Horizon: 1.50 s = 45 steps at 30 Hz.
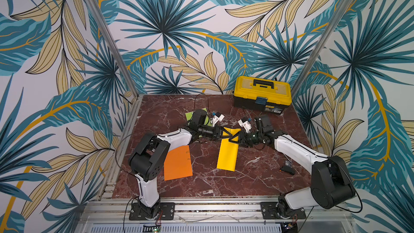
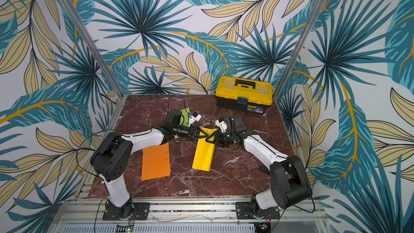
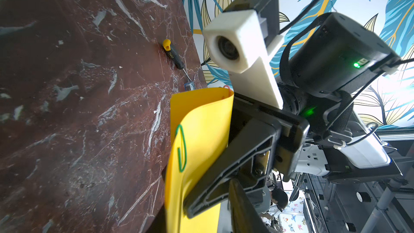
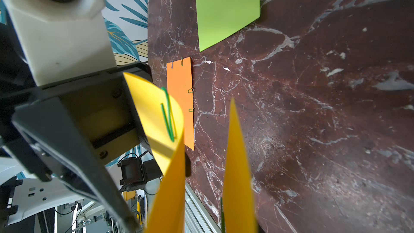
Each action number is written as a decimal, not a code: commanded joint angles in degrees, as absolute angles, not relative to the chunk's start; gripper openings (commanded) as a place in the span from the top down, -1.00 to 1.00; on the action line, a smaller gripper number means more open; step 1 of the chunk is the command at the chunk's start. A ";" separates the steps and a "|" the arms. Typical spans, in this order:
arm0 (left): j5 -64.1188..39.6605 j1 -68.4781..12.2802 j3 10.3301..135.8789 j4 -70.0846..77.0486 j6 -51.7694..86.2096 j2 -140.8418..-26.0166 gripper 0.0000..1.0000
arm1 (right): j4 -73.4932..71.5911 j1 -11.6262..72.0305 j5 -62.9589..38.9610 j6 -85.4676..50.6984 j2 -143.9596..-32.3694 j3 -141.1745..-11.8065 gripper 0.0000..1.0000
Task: Unclip the paperclips from the documents
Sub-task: Pick up the document from the center of the board.
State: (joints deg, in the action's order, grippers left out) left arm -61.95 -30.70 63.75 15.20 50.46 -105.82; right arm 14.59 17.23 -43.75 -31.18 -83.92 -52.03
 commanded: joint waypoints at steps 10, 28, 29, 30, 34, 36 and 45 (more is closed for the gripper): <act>-61.35 -30.06 62.72 16.61 50.62 -104.83 0.79 | 17.61 17.56 -43.45 -27.11 -85.25 -52.38 0.36; -61.34 -29.02 58.49 16.52 50.69 -99.94 1.00 | 26.27 17.59 -38.38 -21.96 -82.83 -55.64 -0.44; -61.59 -28.78 57.80 16.52 50.76 -99.36 1.00 | 27.28 17.66 -37.85 -21.35 -82.48 -55.95 -0.49; -61.61 -28.45 56.92 16.52 50.72 -98.72 1.00 | 28.26 17.65 -37.24 -21.02 -81.99 -56.28 -0.53; -61.70 -27.12 53.92 16.09 50.52 -97.18 1.00 | 31.20 17.65 -36.01 -19.80 -80.82 -56.85 -0.62; -61.71 -26.74 53.60 13.34 48.82 -96.42 1.00 | 33.10 17.66 -35.17 -18.80 -80.45 -57.17 -0.64; -56.63 -26.71 62.84 -17.98 27.45 -93.11 1.00 | 40.69 17.57 -31.72 -13.19 -78.41 -60.60 -0.68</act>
State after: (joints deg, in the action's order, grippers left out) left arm -58.33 -26.85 59.40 -5.63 37.12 -95.31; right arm 36.47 17.41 -33.54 -16.67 -80.01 -58.63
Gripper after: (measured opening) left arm 0.047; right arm 0.841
